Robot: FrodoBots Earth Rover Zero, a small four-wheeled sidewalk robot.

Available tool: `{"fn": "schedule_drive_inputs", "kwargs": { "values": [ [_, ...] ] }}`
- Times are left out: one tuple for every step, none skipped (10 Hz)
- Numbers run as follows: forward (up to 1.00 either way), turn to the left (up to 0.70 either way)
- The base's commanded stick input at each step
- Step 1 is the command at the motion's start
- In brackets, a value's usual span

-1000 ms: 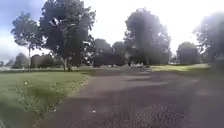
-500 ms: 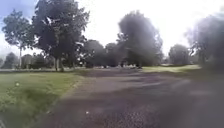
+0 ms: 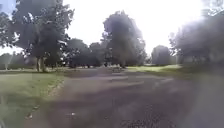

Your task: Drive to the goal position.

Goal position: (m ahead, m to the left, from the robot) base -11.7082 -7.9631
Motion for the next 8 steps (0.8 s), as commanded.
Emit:
{"fn": "schedule_drive_inputs", "kwargs": {
  "values": [
    [0.0,-0.47],
    [0.0,-0.47],
    [0.0,-0.46],
    [0.0,-0.46],
    [0.0,-0.46],
    [0.02,-0.46],
    [0.04,-0.46],
    [0.05,-0.34]
  ]
}}
